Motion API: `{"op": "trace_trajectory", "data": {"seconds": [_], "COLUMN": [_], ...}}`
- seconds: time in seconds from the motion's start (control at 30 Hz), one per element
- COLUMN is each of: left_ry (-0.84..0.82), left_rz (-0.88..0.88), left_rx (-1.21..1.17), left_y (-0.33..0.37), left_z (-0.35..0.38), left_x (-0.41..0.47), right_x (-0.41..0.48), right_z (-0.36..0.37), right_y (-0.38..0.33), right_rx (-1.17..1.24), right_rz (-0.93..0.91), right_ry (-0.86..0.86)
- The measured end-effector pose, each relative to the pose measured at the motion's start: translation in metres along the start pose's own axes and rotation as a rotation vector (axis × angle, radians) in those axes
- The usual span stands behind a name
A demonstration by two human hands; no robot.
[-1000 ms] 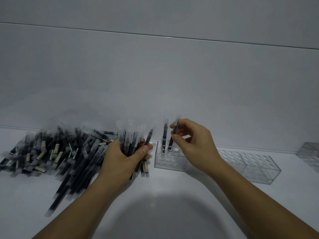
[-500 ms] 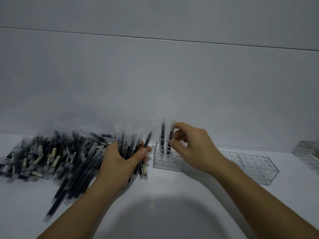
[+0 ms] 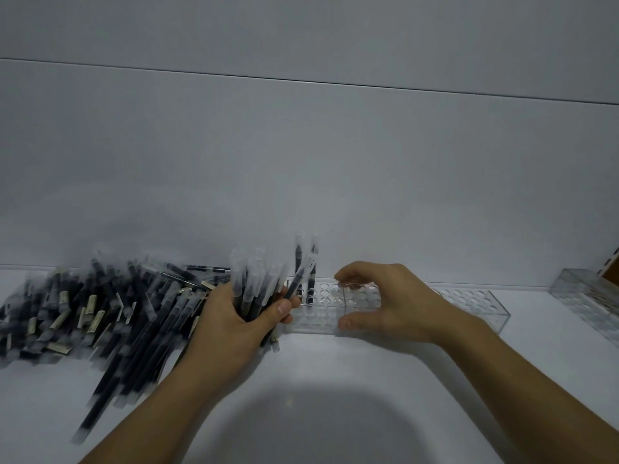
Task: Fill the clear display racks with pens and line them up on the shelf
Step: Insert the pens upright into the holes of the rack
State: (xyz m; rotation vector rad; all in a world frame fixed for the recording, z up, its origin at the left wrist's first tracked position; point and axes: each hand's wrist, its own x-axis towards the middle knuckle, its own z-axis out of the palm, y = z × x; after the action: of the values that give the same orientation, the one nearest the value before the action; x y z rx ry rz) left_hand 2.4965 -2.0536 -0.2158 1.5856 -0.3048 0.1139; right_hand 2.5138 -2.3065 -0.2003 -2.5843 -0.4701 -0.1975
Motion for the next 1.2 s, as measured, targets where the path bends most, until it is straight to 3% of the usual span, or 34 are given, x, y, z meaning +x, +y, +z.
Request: {"op": "trace_trajectory", "data": {"seconds": [0.07, 0.13, 0.23, 0.37, 0.5, 0.63, 0.8, 1.0, 1.2], "left_ry": [-0.017, -0.032, -0.047, -0.068, -0.038, 0.012, 0.050, 0.098, 0.117], "left_rz": [0.014, 0.028, 0.042, 0.064, 0.120, 0.080, 0.064, 0.008, 0.039], "left_rx": [0.013, 0.037, 0.069, 0.050, 0.043, -0.055, 0.012, -0.143, -0.085], "left_y": [0.003, 0.005, 0.006, 0.007, 0.006, 0.008, 0.009, 0.004, -0.002], "left_z": [0.000, -0.001, -0.002, -0.005, 0.000, 0.003, 0.001, 0.003, 0.000], "left_x": [-0.001, -0.002, -0.001, -0.003, -0.003, -0.003, -0.003, 0.001, 0.004], "right_x": [-0.008, -0.010, 0.000, 0.007, 0.005, 0.004, -0.001, -0.007, -0.003], "right_z": [0.000, 0.001, 0.004, 0.015, 0.012, -0.005, -0.007, -0.002, 0.001], "right_y": [-0.010, -0.027, -0.052, -0.063, -0.063, -0.062, -0.043, -0.026, -0.031], "right_rx": [-0.031, 0.127, 0.610, 0.783, 0.828, 1.036, 1.174, 1.103, 0.840], "right_rz": [-0.111, -0.186, -0.130, -0.048, -0.044, 0.051, 0.146, 0.163, 0.139], "right_ry": [0.208, 0.365, 0.203, 0.124, 0.212, 0.345, 0.367, 0.426, 0.602]}}
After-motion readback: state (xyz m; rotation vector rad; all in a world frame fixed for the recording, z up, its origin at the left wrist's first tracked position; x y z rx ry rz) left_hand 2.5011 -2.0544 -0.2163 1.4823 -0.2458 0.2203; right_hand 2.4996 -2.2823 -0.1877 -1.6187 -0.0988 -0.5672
